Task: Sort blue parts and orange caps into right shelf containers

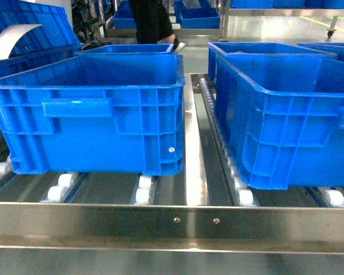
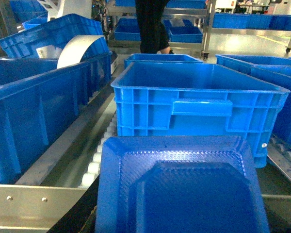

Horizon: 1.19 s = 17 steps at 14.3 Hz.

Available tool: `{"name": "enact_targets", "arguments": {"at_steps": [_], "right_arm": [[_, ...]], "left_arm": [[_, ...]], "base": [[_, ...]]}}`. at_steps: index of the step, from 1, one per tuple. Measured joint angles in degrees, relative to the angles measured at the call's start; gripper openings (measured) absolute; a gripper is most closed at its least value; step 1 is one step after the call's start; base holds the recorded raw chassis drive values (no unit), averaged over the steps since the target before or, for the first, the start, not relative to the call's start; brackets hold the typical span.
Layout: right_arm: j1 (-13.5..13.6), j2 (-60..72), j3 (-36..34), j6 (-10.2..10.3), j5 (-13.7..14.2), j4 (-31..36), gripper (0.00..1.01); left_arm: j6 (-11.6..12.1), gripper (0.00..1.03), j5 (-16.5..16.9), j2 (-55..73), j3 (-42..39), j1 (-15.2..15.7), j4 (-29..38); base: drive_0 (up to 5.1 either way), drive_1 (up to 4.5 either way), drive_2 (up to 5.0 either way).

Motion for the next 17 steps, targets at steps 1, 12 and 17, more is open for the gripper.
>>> {"name": "enact_targets", "arguments": {"at_steps": [1, 12, 17], "right_arm": [[0.0, 0.0, 0.0, 0.0, 0.0, -0.2, 0.45], [0.0, 0.0, 0.0, 0.0, 0.0, -0.2, 0.45], [0.0, 0.0, 0.0, 0.0, 0.0, -0.2, 0.45]], "left_arm": [[0.0, 0.43, 0.0, 0.0, 0.0, 0.0, 0.1], [0.0, 0.43, 0.0, 0.0, 0.0, 0.0, 0.0], [0.0, 0.43, 0.0, 0.0, 0.0, 0.0, 0.0]], "base": [[-0.1, 4.09, -4.3], [0.0, 1.83, -1.9], [0.0, 0.0, 0.0]]}}
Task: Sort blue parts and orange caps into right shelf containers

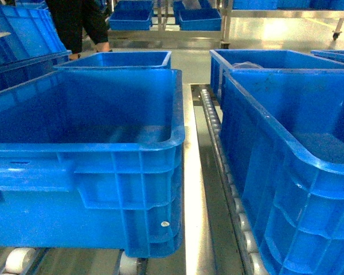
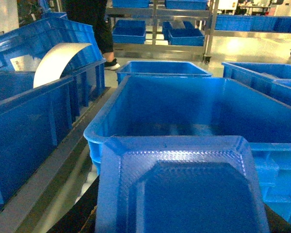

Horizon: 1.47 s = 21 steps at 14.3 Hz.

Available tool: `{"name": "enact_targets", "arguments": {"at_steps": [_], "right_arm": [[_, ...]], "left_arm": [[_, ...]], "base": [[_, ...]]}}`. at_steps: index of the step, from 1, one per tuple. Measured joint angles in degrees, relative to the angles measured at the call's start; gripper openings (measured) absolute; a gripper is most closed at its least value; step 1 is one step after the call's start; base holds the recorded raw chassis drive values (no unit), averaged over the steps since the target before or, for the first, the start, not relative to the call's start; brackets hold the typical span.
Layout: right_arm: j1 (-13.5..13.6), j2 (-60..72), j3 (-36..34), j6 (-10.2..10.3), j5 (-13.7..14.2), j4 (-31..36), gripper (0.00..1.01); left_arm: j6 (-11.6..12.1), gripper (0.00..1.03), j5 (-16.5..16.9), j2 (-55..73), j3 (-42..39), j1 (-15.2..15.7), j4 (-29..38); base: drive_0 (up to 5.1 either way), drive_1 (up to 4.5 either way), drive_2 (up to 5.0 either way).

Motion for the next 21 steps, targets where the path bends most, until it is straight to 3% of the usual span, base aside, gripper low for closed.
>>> {"name": "enact_targets", "arguments": {"at_steps": [20, 21], "right_arm": [[0.0, 0.0, 0.0, 0.0, 0.0, 0.0, 0.45], [2.3, 0.0, -0.1, -1.2, 5.6, 3.0, 0.45]], "left_arm": [[0.0, 0.43, -0.2, 0.0, 0.0, 0.0, 0.0], [-1.4, 0.43, -4.2, 0.0, 0.0, -1.4, -0.1]], "base": [[0.0, 0.0, 0.0], [0.0, 0.0, 0.0]]}}
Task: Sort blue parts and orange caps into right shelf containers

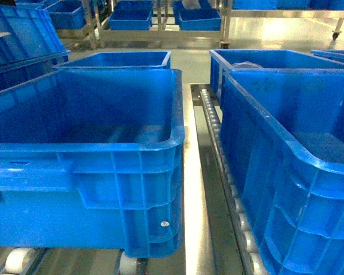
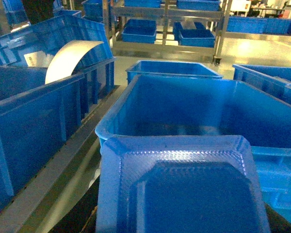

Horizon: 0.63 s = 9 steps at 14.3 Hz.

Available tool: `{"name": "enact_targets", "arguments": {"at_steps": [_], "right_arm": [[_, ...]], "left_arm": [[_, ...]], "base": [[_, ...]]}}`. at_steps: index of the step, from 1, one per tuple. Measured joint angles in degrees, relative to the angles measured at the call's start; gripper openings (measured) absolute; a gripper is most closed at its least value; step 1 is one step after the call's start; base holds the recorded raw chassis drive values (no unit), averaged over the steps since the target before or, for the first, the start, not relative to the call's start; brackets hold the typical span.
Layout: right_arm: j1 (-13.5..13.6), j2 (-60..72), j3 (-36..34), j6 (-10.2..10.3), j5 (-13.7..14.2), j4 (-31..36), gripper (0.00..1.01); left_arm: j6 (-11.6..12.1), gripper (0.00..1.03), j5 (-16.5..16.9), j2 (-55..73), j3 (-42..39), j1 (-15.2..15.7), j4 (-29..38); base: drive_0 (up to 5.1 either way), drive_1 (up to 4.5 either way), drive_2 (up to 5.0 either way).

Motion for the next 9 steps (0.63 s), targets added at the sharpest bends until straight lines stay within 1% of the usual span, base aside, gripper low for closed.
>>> {"name": "enact_targets", "arguments": {"at_steps": [1, 2, 3, 4, 5, 6, 7, 8, 9], "right_arm": [[1.8, 0.0, 0.0, -1.1, 4.2, 2.1, 0.45], [1.8, 0.0, 0.0, -1.6, 5.7, 1.6, 0.45], [2.5, 0.1, 0.0, -1.8, 6.5, 2.7, 0.45], [3.7, 0.7, 0.1, -1.8, 6.6, 3.1, 0.45], [4.8, 2.1, 0.2, -1.8, 6.4, 3.0, 0.45], [4.7, 5.4, 0.3, -1.8, 5.0, 7.3, 0.45], [3.2, 13.5, 1.7, -1.2, 2.3, 14.9, 0.45], [1.7, 23.8, 3.7, -0.2, -0.1, 23.9, 0.45], [1.3, 35.2, 6.4, 0.0, -1.0, 32.9, 0.45]], "left_arm": [[-0.4, 0.43, -0.5, 0.0, 0.0, -0.3, 0.1], [-0.8, 0.43, -0.5, 0.0, 0.0, -0.3, 0.1], [-1.1, 0.43, -1.0, 0.4, 0.0, -0.9, 0.7], [-1.4, 0.43, -1.9, 2.3, 0.1, -2.4, 3.6], [-1.4, 0.43, -2.4, 7.8, 0.8, -4.7, 9.0], [-1.4, 0.43, -2.8, 15.2, 2.4, -6.7, 16.1], [-1.5, 0.43, -2.1, 24.2, 5.1, -7.9, 24.6], [-1.9, 0.43, -1.1, 34.8, 8.6, -8.5, 33.4], [-2.8, 0.43, 0.3, 47.5, 13.6, -8.1, 41.7]], "base": [[0.0, 0.0, 0.0], [0.0, 0.0, 0.0], [0.0, 0.0, 0.0], [0.0, 0.0, 0.0], [0.0, 0.0, 0.0], [0.0, 0.0, 0.0], [0.0, 0.0, 0.0], [0.0, 0.0, 0.0], [0.0, 0.0, 0.0]]}}
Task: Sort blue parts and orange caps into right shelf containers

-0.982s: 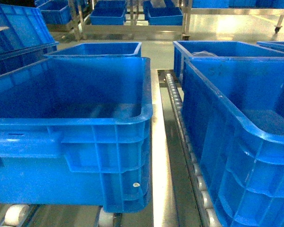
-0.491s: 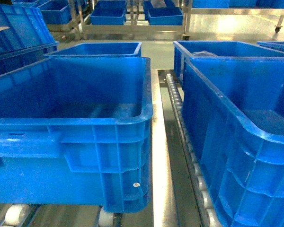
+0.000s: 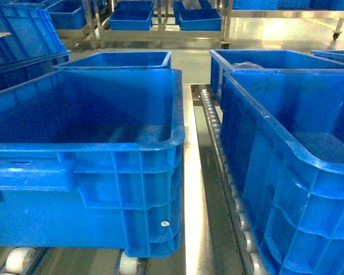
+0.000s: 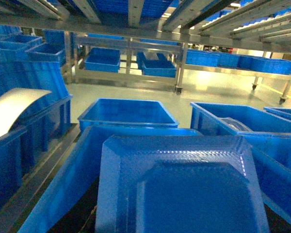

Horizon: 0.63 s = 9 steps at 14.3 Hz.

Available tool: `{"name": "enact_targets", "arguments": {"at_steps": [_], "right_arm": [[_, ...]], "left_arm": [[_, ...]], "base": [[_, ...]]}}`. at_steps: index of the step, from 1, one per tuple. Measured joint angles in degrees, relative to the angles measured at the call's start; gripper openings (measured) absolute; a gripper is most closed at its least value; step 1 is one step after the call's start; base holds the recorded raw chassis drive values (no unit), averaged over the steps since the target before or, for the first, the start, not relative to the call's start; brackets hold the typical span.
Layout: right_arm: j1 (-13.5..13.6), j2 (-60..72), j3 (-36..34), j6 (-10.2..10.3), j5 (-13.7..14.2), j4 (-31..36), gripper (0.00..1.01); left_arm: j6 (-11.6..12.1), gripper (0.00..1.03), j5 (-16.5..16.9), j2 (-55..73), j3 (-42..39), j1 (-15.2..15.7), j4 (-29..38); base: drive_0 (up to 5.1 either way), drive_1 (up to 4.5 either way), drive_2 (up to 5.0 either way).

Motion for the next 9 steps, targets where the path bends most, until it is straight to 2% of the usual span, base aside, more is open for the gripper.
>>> {"name": "enact_targets", "arguments": {"at_steps": [1, 2, 4, 5, 6, 7, 8, 9], "right_arm": [[-1.1, 13.0, 4.4, 0.4, -1.1, 8.4, 0.45], [-2.7, 26.1, 10.5, 0.8, -1.4, 13.7, 0.45], [-4.1, 42.2, 19.5, 2.3, -1.0, 14.6, 0.45], [-4.7, 46.9, 21.8, 3.2, -1.2, 14.7, 0.45], [-4.7, 49.7, 22.7, 3.9, -1.6, 14.4, 0.52], [-4.7, 46.9, 20.7, 4.7, -2.1, 17.2, 0.78], [-4.7, 41.1, 15.6, 4.2, -1.2, 20.4, 0.99], [-4.7, 40.2, 14.1, 4.1, -0.6, 20.2, 0.98]], "left_arm": [[-0.7, 0.43, 1.1, 10.8, 5.5, 1.0, 4.1], [-1.0, 0.43, 1.3, 22.2, 12.2, 2.1, 5.4], [-1.5, 0.43, -0.2, 38.9, 24.5, 2.1, 3.3], [-1.7, 0.43, -0.6, 43.3, 27.8, 1.6, 3.4], [-1.6, 0.56, -1.7, 46.2, 29.5, 0.6, 3.8], [-1.7, 0.81, 0.8, 43.4, 27.1, -0.6, 5.3], [-1.1, 1.0, 1.7, 35.3, 20.4, -1.4, 6.8], [-0.7, 0.98, 0.2, 31.3, 16.9, -1.8, 6.7]], "base": [[0.0, 0.0, 0.0], [0.0, 0.0, 0.0], [0.0, 0.0, 0.0], [0.0, 0.0, 0.0], [0.0, 0.0, 0.0], [0.0, 0.0, 0.0], [0.0, 0.0, 0.0], [0.0, 0.0, 0.0]]}}
